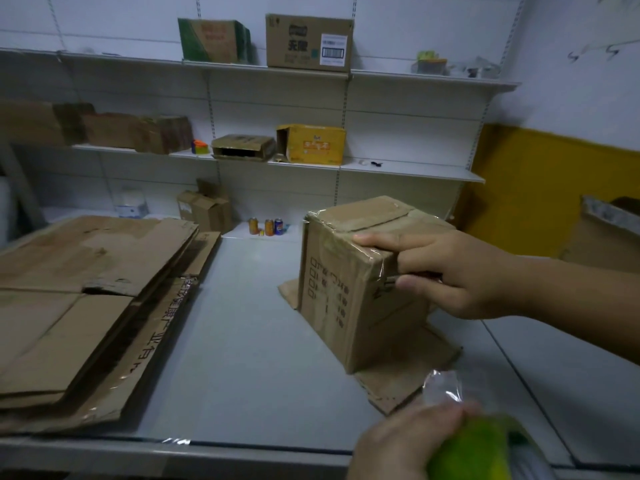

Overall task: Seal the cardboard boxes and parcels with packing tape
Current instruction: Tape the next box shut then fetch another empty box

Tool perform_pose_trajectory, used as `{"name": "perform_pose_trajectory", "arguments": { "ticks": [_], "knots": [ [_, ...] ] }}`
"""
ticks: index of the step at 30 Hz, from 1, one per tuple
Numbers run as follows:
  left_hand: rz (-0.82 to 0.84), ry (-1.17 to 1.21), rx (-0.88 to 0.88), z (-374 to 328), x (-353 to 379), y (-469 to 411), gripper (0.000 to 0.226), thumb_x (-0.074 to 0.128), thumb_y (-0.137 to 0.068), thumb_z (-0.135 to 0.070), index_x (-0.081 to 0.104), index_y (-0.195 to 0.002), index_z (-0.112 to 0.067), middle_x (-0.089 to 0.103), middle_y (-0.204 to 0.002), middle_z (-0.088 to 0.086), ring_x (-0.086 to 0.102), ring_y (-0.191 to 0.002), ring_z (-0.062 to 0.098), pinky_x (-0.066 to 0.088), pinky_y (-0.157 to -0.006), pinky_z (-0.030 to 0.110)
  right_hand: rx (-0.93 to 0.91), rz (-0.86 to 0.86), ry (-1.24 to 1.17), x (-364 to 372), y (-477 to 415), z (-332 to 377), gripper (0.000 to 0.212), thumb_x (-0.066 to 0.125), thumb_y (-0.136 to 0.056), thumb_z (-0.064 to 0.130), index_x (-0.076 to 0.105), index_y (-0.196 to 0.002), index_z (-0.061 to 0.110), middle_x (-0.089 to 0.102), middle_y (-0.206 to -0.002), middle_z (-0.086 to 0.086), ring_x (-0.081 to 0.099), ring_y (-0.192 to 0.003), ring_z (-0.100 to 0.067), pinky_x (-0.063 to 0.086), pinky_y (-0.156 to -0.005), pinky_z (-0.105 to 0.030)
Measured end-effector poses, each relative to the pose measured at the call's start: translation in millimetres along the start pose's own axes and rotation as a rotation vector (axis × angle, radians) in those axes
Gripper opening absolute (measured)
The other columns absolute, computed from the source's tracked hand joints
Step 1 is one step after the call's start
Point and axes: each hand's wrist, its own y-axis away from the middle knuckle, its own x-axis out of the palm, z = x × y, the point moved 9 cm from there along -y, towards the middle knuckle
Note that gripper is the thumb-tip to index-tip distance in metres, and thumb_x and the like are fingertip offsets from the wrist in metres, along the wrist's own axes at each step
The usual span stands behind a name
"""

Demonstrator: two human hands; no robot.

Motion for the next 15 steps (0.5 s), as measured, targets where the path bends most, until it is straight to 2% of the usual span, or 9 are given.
{"name": "perform_pose_trajectory", "arguments": {
  "ticks": [1,2,3,4,6,8,10,12,15],
  "knots": [
    [-0.021,0.097,0.049,6.9,-3.4,-4.2,0.054,0.06,-0.088,-0.045,0.033,-0.134,-0.039,0.036,-0.148,-0.001,0.035,-0.135,0.011,0.03,-0.105,0.017,0.017,-0.005,-0.038,-1.3,-2.3,1.5,0.025,0.045,-0.093,0.034,0.041,-0.07,0.044,0.04,-0.148,0.016,0.051,-0.121,0.0,0.04,-0.091,-0.02],
    [-0.012,0.168,0.108,11.8,-7.7,-0.8,0.055,0.072,-0.08,-0.039,0.054,-0.13,-0.025,0.055,-0.133,0.005,0.051,-0.124,0.01,0.042,-0.093,0.014,0.032,-0.007,-0.065,-2.0,-4.1,2.0,0.025,0.044,-0.093,0.034,0.04,-0.07,0.044,0.042,-0.146,0.017,0.051,-0.115,0.006,0.039,-0.087,-0.016],
    [0.042,0.168,0.135,9.3,1.5,-8.0,0.044,0.082,-0.068,-0.026,0.072,-0.108,-0.012,0.071,-0.105,0.009,0.066,-0.1,0.01,0.05,-0.073,0.013,0.058,-0.008,-0.096,-2.6,-4.6,0.8,0.025,0.043,-0.093,0.034,0.04,-0.07,0.043,0.044,-0.144,0.016,0.051,-0.109,0.011,0.037,-0.083,-0.011],
    [0.127,0.195,0.064,0.2,16.1,-8.6,0.027,0.086,-0.059,-0.011,0.078,-0.084,-0.005,0.074,-0.078,0.009,0.07,-0.072,0.007,0.05,-0.056,0.012,0.073,-0.019,-0.116,-4.6,-4.8,0.8,0.025,0.042,-0.093,0.034,0.041,-0.069,0.041,0.048,-0.141,0.014,0.053,-0.107,0.01,0.036,-0.081,-0.01],
    [0.149,0.221,0.111,-14.0,14.3,-5.2,0.019,0.087,-0.053,-0.004,0.077,-0.068,-0.003,0.07,-0.062,0.009,0.064,-0.049,0.008,0.048,-0.045,0.013,0.088,-0.066,-0.133,-8.4,-5.1,1.4,0.02,0.041,-0.093,0.036,0.053,-0.078,0.032,0.056,-0.136,0.006,0.058,-0.112,-0.005,0.041,-0.083,-0.018],
    [0.099,0.249,0.142,-23.5,1.7,-7.3,0.016,0.087,-0.055,-0.006,0.077,-0.068,-0.005,0.07,-0.062,0.009,0.062,-0.047,0.008,0.047,-0.044,0.013,0.111,-0.113,-0.136,-12.3,-5.2,3.1,0.02,0.044,-0.091,0.045,0.057,-0.102,0.035,0.064,-0.125,-0.002,0.061,-0.109,-0.012,0.047,-0.082,-0.028],
    [0.059,0.255,0.182,-34.8,-11.6,-8.7,0.012,0.084,-0.057,-0.009,0.077,-0.067,-0.007,0.07,-0.062,0.007,0.062,-0.046,0.008,0.047,-0.043,0.014,0.166,-0.187,-0.23,-19.9,-6.4,2.5,0.032,0.053,-0.083,0.053,0.063,-0.103,0.03,0.07,-0.105,-0.004,0.065,-0.091,-0.013,0.054,-0.071,-0.036],
    [0.049,0.233,0.209,-42.6,-17.9,-6.5,0.008,0.081,-0.061,-0.009,0.077,-0.067,-0.009,0.071,-0.062,0.005,0.062,-0.046,0.007,0.046,-0.042,0.014,0.208,-0.274,-0.237,-29.2,-8.5,0.3,0.046,0.06,-0.077,0.053,0.068,-0.105,0.017,0.071,-0.098,-0.001,0.065,-0.08,-0.009,0.054,-0.065,-0.034],
    [0.045,0.207,0.223,-41.8,-23.8,-8.9,0.01,0.067,-0.071,-0.009,0.077,-0.067,-0.01,0.071,-0.064,0.005,0.062,-0.049,0.008,0.046,-0.043,0.014,0.208,-0.274,-0.009,-31.3,-19.1,2.0,0.063,0.057,-0.073,0.062,0.068,-0.117,0.019,0.065,-0.117,0.014,0.063,-0.104,-0.005,0.055,-0.083,-0.037]
  ]
}}
